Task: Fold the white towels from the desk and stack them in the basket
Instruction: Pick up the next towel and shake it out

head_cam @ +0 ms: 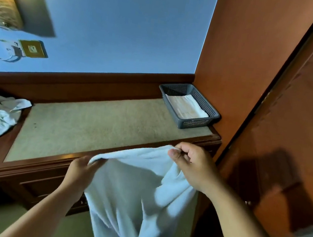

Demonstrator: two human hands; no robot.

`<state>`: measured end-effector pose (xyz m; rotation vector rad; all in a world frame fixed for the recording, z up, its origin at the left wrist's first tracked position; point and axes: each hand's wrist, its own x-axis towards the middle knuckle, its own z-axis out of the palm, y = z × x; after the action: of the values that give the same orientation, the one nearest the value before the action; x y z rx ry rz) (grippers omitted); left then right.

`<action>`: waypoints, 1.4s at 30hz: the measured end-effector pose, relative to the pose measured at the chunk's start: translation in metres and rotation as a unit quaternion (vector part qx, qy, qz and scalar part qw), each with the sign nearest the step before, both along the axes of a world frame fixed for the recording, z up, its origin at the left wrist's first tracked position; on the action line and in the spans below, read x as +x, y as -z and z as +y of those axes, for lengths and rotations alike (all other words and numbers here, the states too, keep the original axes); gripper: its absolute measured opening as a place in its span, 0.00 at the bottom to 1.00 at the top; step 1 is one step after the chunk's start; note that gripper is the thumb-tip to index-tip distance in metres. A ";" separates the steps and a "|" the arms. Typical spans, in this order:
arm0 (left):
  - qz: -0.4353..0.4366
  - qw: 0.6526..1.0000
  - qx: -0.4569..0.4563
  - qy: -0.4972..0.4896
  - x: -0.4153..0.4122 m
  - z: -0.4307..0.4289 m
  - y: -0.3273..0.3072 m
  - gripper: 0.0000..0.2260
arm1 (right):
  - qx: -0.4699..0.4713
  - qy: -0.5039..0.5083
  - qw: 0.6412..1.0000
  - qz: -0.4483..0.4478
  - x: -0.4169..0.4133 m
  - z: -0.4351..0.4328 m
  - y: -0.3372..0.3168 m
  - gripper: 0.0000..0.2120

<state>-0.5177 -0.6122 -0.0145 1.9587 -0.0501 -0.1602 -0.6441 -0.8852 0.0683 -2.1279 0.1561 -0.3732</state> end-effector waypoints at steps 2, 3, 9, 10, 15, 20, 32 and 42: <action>-0.041 0.998 -0.010 0.036 0.002 -0.010 -0.023 0.24 | -0.033 -0.035 0.996 0.080 -0.002 0.000 0.011 0.15; -0.064 0.994 -0.015 0.081 -0.002 -0.019 -0.038 0.26 | -0.045 -0.032 0.994 0.096 -0.004 0.002 0.015 0.12; -0.197 0.930 0.035 0.309 -0.040 -0.061 -0.118 0.07 | 0.003 -0.068 0.995 0.073 0.002 0.037 0.018 0.30; -0.213 0.928 0.032 0.303 -0.040 -0.062 -0.123 0.06 | 0.011 -0.063 0.997 0.049 0.003 0.038 0.018 0.23; -0.187 0.938 0.128 0.263 -0.010 -0.039 -0.087 0.16 | 0.046 -0.039 0.996 -0.069 -0.002 0.029 -0.002 0.11; -0.133 0.937 0.286 0.150 0.030 0.023 0.017 0.16 | 0.078 -0.014 0.989 -0.125 -0.004 0.029 -0.020 0.18; -0.312 0.943 0.082 0.080 0.002 -0.014 -0.100 0.14 | 0.023 -0.094 0.993 0.074 0.003 0.037 -0.010 0.23; -0.369 0.870 0.235 0.229 -0.018 -0.035 -0.120 0.09 | -0.015 -0.001 1.000 -0.025 0.002 0.034 -0.014 0.08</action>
<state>-0.5352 -0.6469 0.1059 2.3564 -1.0723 0.3098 -0.6418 -0.8510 0.0823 -2.1461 0.1195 -0.4287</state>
